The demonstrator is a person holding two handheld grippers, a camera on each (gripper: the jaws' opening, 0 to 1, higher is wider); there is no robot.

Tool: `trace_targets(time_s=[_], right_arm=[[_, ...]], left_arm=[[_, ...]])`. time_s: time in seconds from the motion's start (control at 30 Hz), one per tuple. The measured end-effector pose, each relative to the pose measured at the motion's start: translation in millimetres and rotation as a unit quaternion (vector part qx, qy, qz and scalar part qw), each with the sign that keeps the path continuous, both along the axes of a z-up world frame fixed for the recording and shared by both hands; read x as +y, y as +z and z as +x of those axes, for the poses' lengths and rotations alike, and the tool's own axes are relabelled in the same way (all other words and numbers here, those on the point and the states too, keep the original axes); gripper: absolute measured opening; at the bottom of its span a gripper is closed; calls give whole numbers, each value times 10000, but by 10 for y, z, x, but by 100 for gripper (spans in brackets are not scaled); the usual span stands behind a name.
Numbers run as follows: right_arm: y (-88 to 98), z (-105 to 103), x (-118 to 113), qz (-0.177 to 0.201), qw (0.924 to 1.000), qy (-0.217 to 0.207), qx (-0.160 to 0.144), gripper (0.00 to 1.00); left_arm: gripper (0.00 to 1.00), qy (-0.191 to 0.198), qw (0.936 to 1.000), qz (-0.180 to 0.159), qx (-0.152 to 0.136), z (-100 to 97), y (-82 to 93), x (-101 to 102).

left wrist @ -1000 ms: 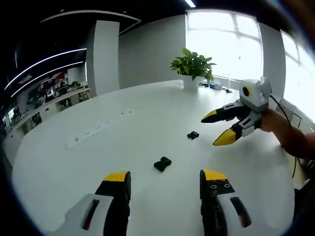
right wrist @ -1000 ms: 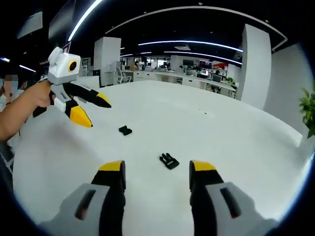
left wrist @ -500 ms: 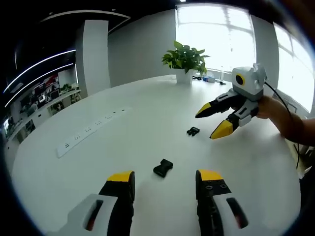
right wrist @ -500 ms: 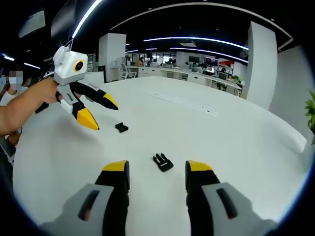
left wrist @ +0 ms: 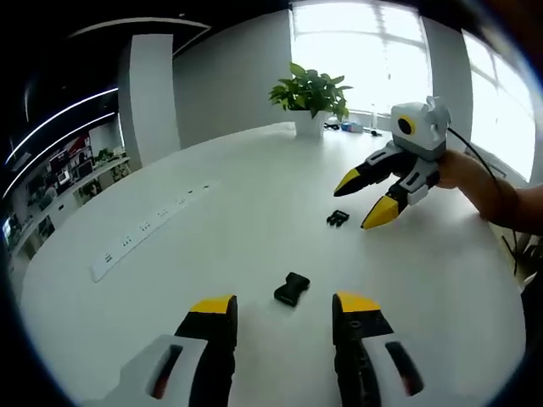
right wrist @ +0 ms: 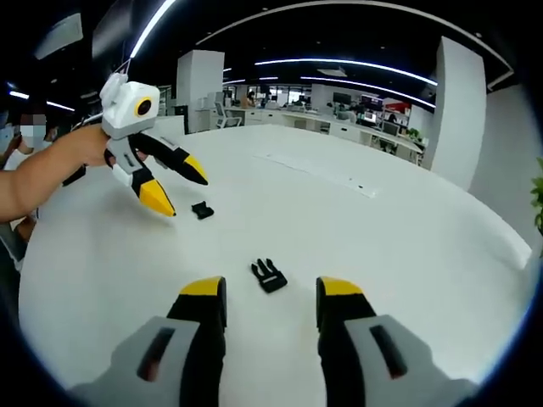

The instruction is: Snap the two parts of the plastic buckle together until the buckle closes and remains connected.

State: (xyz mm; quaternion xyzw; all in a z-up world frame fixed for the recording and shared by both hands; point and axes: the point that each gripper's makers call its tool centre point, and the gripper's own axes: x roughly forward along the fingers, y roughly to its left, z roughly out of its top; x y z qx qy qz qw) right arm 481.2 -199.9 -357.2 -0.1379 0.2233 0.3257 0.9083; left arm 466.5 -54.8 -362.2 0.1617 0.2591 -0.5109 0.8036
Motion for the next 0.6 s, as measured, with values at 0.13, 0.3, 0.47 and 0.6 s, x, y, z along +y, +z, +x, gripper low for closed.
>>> trace_targets(time_s=[0.13,0.3,0.47,0.6], right_arm=[[17,36,1,16,10000,38,2,41],[-14,17,31,-13,9999,104,33,40],[-46,-34,90,-26,9997,251,51,38],[-46,-61,160,39,9983,578,44,37]], left_arm=[[44,-405,9990,146,-77,-1,-18,-27],[44,-599,9978,270,-70,19,-52,-34],[37,-868,9957,326,3,36,-75,-44],[33,-1056,9938,296,200,50,-68,-51]])
